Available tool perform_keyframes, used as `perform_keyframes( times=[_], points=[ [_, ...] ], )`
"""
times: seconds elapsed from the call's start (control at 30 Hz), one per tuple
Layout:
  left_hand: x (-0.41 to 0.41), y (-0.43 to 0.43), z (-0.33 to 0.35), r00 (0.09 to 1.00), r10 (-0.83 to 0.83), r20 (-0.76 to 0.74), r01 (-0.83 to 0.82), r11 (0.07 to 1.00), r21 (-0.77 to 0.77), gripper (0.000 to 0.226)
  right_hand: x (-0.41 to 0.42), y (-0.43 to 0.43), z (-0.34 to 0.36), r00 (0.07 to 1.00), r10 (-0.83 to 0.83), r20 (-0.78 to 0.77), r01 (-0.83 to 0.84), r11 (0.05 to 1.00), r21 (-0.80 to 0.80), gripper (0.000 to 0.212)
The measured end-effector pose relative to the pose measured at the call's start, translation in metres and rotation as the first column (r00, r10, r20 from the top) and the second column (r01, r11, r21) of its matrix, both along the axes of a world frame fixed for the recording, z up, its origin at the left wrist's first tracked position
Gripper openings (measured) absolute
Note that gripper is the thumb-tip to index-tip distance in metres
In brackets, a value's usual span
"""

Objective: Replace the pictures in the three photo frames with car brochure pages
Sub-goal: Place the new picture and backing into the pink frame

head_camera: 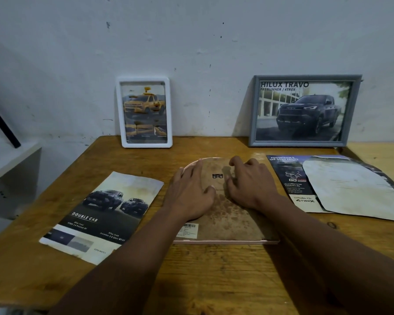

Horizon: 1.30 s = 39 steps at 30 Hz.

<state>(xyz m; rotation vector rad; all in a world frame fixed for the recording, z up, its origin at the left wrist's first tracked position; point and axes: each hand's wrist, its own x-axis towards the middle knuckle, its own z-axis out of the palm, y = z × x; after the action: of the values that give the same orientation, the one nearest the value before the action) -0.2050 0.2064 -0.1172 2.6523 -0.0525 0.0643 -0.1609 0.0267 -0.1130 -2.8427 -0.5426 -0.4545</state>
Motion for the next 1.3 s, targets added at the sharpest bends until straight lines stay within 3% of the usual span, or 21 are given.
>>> perform_keyframes(
  times=[0.1, 0.23, 0.37, 0.5, 0.7, 0.9, 1.03, 1.17, 1.3],
  points=[
    [-0.001, 0.0, 0.001, 1.0, 0.013, -0.012, -0.014, 0.999, -0.039, 0.08, -0.003, 0.0, 0.001, 1.0, 0.008, 0.0, -0.008, 1.0, -0.007, 0.039],
    [0.001, 0.004, 0.002, 0.995, 0.098, -0.02, -0.1, 0.953, -0.286, 0.079, -0.002, 0.001, 0.001, 0.999, 0.026, -0.026, -0.026, 1.0, 0.002, 0.037],
    [0.0, 0.01, 0.001, 0.979, 0.202, -0.003, -0.177, 0.853, -0.492, 0.073, 0.008, -0.001, 0.004, 0.992, -0.026, -0.12, 0.064, 0.945, 0.321, 0.049],
    [0.0, 0.009, 0.003, 0.968, 0.25, -0.01, -0.215, 0.809, -0.548, 0.059, 0.024, -0.002, 0.009, 0.971, -0.04, -0.235, 0.142, 0.89, 0.434, 0.039],
    [-0.003, 0.005, 0.004, 0.958, 0.287, 0.021, -0.226, 0.796, -0.561, 0.05, 0.021, -0.008, 0.006, 0.986, -0.042, -0.159, 0.128, 0.802, 0.583, 0.024],
    [0.0, 0.006, 0.002, 0.968, 0.252, 0.003, -0.221, 0.852, -0.475, 0.054, 0.022, -0.006, -0.003, 0.991, -0.103, -0.083, 0.124, 0.942, 0.312, 0.018],
    [0.001, 0.005, -0.002, 0.974, 0.227, -0.006, -0.212, 0.9, -0.38, 0.059, 0.015, -0.004, -0.005, 0.993, -0.11, -0.036, 0.115, 0.977, 0.18, 0.023],
    [-0.002, 0.001, -0.002, 0.995, 0.094, 0.033, -0.092, 0.993, -0.075, 0.073, 0.009, 0.0, 0.001, 0.999, -0.051, -0.017, 0.052, 0.997, 0.059, 0.031],
    [-0.001, 0.0, -0.001, 1.0, -0.014, 0.01, 0.012, 0.988, 0.151, 0.073, 0.008, 0.004, 0.007, 0.998, -0.011, -0.067, 0.014, 0.999, 0.05, 0.03]
  ],
)
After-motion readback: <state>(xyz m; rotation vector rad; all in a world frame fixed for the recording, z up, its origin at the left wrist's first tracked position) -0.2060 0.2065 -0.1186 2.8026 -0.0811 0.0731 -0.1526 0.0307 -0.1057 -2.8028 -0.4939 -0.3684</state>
